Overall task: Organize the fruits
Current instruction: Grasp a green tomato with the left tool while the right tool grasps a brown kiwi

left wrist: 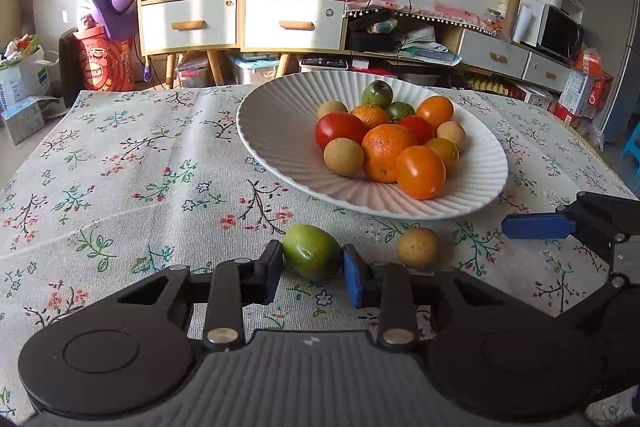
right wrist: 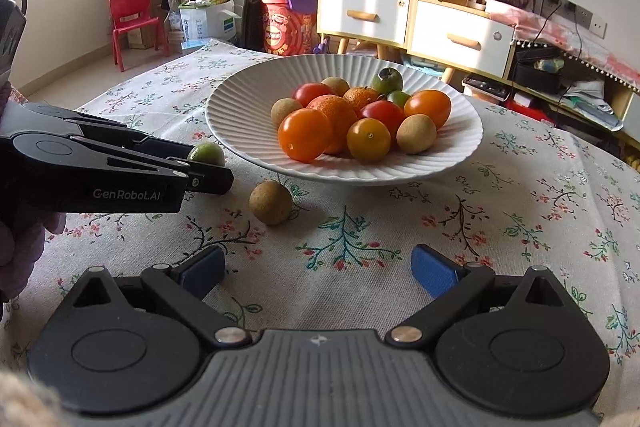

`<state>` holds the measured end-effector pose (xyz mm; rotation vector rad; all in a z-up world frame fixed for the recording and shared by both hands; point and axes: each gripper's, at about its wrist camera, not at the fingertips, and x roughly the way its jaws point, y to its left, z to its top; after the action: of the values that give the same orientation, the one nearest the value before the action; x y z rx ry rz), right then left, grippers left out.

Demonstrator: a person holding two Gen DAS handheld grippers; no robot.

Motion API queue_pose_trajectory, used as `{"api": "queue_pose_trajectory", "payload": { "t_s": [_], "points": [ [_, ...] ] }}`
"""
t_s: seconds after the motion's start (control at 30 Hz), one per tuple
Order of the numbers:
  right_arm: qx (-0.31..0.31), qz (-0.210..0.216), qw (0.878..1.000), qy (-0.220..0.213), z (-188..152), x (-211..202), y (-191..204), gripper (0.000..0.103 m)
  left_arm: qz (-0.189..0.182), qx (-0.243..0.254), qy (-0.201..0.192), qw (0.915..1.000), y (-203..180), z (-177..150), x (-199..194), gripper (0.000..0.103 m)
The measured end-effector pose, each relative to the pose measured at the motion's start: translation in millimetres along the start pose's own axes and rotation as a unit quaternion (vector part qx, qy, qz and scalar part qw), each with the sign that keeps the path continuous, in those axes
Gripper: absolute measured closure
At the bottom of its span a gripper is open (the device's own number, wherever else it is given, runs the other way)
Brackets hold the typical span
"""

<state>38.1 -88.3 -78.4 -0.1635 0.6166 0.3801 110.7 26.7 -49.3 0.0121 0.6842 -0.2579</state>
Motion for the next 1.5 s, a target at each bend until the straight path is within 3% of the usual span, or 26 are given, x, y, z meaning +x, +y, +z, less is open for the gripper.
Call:
{"api": "queue_pose_trajectory", "payload": {
  "t_s": [0.67,1.0,1.13,1.5],
  "points": [
    [-0.041,0.026,0.999,-0.016,8,2,11,0.061,0.001,-0.033,0.029,0.999,14,-5,-13,0.069],
    [-0.05,0.02,0.998,-0.019,10,4,15,0.07,-0.004,-0.032,0.034,0.9989,13,-5,-12,0.07],
    [-0.05,0.017,0.998,-0.019,11,4,14,0.08,-0.006,-0.038,0.035,0.9987,14,-4,-14,0.069],
    [-0.041,0.027,0.999,-0.01,9,-1,12,0.081,-0.016,-0.041,0.034,0.9984,13,-3,-19,0.069]
  ]
}}
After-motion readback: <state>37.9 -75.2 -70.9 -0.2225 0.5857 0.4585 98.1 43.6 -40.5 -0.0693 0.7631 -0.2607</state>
